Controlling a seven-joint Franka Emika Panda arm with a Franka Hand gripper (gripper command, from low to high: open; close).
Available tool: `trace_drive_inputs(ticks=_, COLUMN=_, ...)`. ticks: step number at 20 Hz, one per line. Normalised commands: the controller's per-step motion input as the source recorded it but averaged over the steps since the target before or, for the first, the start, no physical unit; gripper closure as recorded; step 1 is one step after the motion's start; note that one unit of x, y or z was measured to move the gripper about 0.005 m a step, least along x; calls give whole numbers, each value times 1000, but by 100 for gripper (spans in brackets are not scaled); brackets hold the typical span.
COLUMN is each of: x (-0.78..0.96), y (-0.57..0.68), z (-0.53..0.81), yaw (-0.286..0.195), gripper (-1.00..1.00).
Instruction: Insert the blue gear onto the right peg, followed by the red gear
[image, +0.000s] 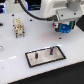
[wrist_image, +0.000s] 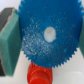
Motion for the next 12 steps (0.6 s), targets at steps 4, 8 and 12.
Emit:
trace_drive_inputs(ticks=4, x=556, y=-202, z=386, yaw=0, gripper=100)
trace_drive_inputs(ticks=8, x=584, y=-212, z=447, yaw=0, gripper=100)
trace_drive_inputs(ticks=12, x=645, y=-248, z=468, yaw=0, gripper=100)
